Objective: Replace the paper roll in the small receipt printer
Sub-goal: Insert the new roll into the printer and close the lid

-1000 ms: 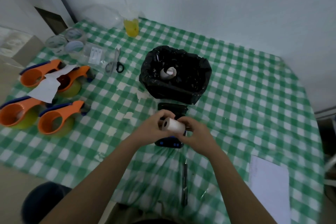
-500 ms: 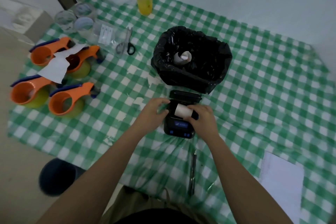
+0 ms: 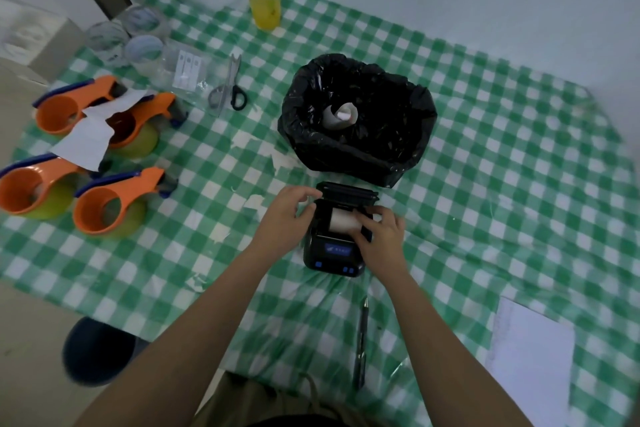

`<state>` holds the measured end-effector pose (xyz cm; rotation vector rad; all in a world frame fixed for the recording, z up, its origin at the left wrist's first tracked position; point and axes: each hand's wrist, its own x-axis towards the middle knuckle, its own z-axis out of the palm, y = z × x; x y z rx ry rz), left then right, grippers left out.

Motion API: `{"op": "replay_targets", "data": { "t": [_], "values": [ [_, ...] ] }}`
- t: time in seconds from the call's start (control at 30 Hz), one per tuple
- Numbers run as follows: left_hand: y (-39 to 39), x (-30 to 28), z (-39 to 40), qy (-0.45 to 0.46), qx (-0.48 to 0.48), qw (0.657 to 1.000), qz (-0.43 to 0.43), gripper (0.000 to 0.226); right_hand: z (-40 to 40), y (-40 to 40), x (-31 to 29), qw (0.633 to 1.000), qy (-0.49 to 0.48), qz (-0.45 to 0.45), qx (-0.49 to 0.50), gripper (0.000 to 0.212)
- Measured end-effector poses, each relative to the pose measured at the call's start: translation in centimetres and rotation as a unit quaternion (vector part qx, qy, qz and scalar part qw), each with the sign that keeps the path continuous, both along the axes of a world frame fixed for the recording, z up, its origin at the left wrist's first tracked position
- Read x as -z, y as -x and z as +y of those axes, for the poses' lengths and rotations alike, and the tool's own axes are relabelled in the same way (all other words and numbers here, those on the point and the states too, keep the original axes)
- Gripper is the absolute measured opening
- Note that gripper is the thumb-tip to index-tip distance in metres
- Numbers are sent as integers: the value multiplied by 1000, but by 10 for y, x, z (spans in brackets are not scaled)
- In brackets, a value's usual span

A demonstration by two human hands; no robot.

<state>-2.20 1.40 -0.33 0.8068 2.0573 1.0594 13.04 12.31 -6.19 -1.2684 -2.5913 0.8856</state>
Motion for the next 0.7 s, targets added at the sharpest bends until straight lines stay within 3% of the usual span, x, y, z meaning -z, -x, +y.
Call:
{"op": "replay_targets", "data": {
  "t": [0.17, 0.33, 0.5, 0.7],
  "values": [
    [1, -3, 4, 6, 1, 1000, -24, 20, -7, -2, -1, 997, -11, 63, 46, 20],
    [-1, -5, 3, 10, 1, 999, -38, 20, -8, -1, -2, 995, -63, 72, -14, 11],
    [-2, -4, 2, 5, -5, 999, -36, 20, -4, 1, -2, 990, -101, 41, -83, 12],
    [-2, -2, 3, 10, 5, 1000, -1, 24, -4, 3, -9, 993, -51, 12, -109, 6]
  ]
}}
